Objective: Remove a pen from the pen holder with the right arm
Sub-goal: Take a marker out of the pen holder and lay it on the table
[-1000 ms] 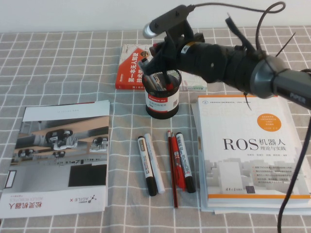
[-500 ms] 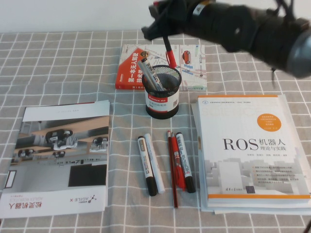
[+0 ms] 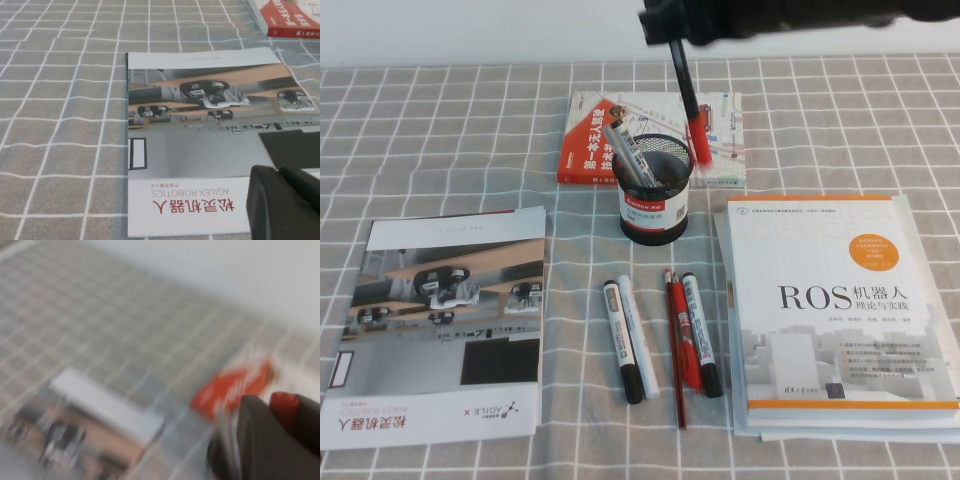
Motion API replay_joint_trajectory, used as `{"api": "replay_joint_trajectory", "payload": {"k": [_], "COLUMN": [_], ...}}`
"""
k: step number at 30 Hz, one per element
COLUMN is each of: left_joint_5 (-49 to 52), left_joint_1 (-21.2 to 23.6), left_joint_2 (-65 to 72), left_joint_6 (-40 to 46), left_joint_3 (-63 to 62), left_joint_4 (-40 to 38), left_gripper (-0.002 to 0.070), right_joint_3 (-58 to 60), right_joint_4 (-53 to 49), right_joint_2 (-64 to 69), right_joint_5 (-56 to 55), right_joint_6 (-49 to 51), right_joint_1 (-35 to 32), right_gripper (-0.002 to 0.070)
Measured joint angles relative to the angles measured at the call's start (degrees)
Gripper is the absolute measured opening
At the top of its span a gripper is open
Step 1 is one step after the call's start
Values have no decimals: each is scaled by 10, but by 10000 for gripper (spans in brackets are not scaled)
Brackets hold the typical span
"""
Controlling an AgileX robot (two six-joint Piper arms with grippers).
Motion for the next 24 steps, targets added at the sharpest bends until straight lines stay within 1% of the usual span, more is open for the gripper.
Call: {"api": "replay_joint_trajectory", "payload": {"k": [3, 5, 8, 12, 15, 24], "left_joint_5": [0, 0, 0, 0, 0, 0], "left_joint_1": [0, 0, 0, 0, 0, 0], "left_joint_2": [0, 0, 0, 0, 0, 0], "left_joint_6": [0, 0, 0, 0, 0, 0], "left_joint_3": [0, 0, 0, 0, 0, 0], "left_joint_4": [0, 0, 0, 0, 0, 0], "left_gripper": [-3, -3, -3, -3, -3, -3], "right_joint_3": [21, 43, 97, 191, 241, 247], "right_joint_4": [-34, -39, -28, 22, 38, 53], "right_joint_2": [-11, -13, -13, -13, -9, 68], "right_joint_5": [79, 117, 126, 66, 13, -42], "right_joint_6": [93, 138, 161, 165, 166, 168], "right_joint_1": [0, 0, 10, 38, 62, 74], "right_gripper": [43, 43, 43, 43, 43, 43]}}
